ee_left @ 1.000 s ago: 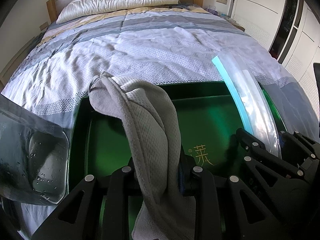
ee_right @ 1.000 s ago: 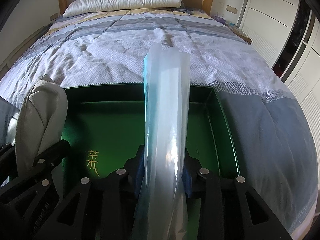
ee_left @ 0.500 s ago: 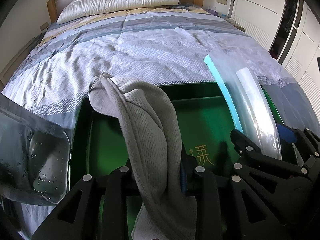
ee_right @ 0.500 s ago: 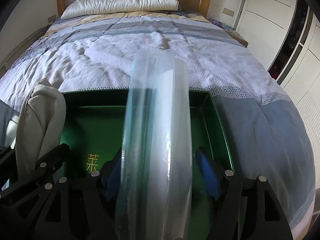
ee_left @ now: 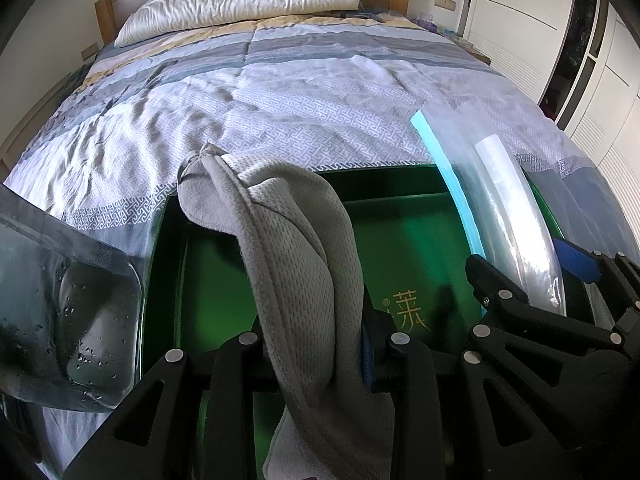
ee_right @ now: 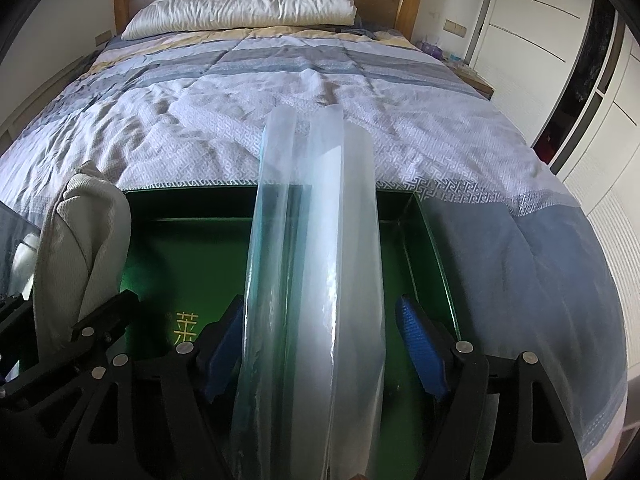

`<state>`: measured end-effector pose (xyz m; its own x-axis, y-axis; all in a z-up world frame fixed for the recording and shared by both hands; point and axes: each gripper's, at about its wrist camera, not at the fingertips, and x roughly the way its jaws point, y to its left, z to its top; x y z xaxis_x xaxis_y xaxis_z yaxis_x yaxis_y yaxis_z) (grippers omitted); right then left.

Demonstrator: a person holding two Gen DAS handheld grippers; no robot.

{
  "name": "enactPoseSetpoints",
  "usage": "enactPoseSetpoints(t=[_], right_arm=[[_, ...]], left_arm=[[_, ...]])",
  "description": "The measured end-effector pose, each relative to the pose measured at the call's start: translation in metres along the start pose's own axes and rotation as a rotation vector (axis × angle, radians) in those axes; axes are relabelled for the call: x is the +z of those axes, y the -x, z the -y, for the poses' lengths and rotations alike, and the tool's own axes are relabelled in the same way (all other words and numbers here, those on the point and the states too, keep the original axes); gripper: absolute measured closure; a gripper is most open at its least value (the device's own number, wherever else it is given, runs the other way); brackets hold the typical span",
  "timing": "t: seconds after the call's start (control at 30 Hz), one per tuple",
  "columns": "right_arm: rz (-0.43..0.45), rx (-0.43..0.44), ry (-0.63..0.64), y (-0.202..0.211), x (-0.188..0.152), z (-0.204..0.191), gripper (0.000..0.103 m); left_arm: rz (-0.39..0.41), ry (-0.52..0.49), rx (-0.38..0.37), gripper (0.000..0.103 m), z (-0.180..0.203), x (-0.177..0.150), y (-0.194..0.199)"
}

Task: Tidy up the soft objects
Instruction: 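Open the right tool to release the bag while the left tool releases the grey cloth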

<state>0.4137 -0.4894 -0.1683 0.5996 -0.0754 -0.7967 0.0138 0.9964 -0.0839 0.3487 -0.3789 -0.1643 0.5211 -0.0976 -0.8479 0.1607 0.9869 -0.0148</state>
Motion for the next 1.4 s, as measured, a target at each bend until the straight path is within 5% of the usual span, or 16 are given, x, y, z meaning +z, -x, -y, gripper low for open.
enactPoseSetpoints(t=[0.63, 1.17, 1.33, 1.4], right_arm=[[0.036, -0.037, 0.006, 0.009, 0.001, 0.003, 0.024], [0.089, -0.042, -0.006, 0.028, 0.001, 0.003, 0.021], [0.102, -0.046, -0.025, 0.036, 0.002, 0.005, 0.021], [0.108, -0.052, -0.026, 0.04, 0.003, 0.006, 0.021]], left_arm=[[0.014, 0.016, 0.008, 0.042, -0.008, 0.001, 0.002], [0.089, 0.007, 0.071, 0.036, -0.009, 0.003, 0.022], [0.105, 0.038, 0.096, 0.016, -0.019, 0.006, 0.028], [0.106, 0.041, 0.096, 0.015, -0.021, 0.007, 0.03]])
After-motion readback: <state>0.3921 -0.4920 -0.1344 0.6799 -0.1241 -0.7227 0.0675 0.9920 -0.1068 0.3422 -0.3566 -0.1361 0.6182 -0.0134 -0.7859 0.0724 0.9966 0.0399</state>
